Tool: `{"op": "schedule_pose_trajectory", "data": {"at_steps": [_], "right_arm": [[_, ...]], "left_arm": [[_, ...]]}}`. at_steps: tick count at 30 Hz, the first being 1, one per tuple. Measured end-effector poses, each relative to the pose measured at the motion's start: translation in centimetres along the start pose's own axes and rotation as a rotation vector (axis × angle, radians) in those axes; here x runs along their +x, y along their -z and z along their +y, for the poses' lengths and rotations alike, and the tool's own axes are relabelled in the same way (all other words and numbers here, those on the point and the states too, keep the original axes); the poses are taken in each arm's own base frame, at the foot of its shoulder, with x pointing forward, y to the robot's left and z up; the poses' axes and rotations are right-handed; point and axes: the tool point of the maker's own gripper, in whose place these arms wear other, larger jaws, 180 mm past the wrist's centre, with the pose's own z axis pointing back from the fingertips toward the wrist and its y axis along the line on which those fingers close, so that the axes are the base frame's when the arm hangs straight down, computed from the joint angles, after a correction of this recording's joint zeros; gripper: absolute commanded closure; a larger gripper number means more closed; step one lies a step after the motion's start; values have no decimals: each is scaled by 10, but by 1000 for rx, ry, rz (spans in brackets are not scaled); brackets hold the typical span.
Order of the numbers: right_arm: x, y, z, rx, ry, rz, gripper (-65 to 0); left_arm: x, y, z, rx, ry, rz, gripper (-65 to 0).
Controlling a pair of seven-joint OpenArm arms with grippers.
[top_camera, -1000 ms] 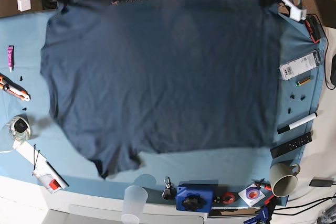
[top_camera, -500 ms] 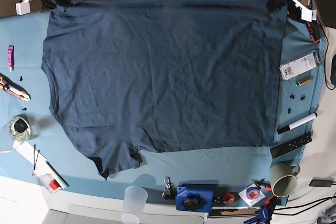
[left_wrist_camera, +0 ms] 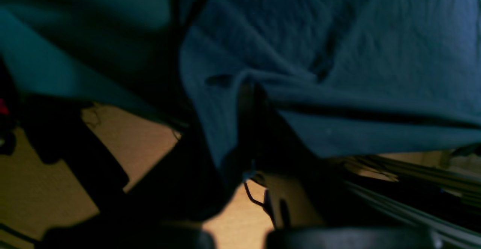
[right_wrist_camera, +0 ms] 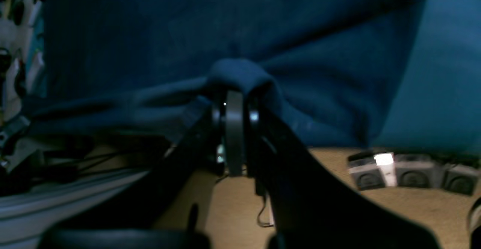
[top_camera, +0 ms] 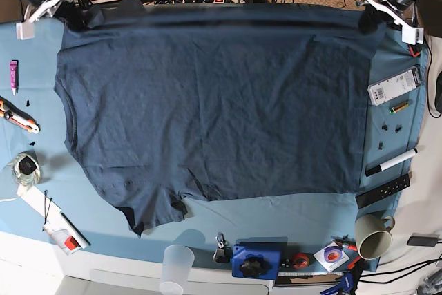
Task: Fold the T-shirt properly
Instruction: 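Lift the shoulder edges with both grippers and pull them taut, then carry the shoulder edge toward the hem with both grippers, folding the shirt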
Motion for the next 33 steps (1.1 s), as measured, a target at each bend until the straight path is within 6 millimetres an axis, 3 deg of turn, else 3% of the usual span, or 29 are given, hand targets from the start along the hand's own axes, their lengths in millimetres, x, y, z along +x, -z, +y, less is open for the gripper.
{"op": "schedule_pose_trajectory", "data": {"at_steps": [5,11,23,33], "right_arm": [[29,5,-15,-78,-87,-43,0],[53,15,-13,-77,-154,-71,0],[70,57,-7,-112,-279,-48,0],[96,85,2,-129,-384,-80,0]], "left_arm": [[17,12,-10,-27,29,-48,0],[28,32,-12,23,78,-54,0],[80,44,-10,72,130,-167,0],[97,60,-1,53,115,-198,0]]}}
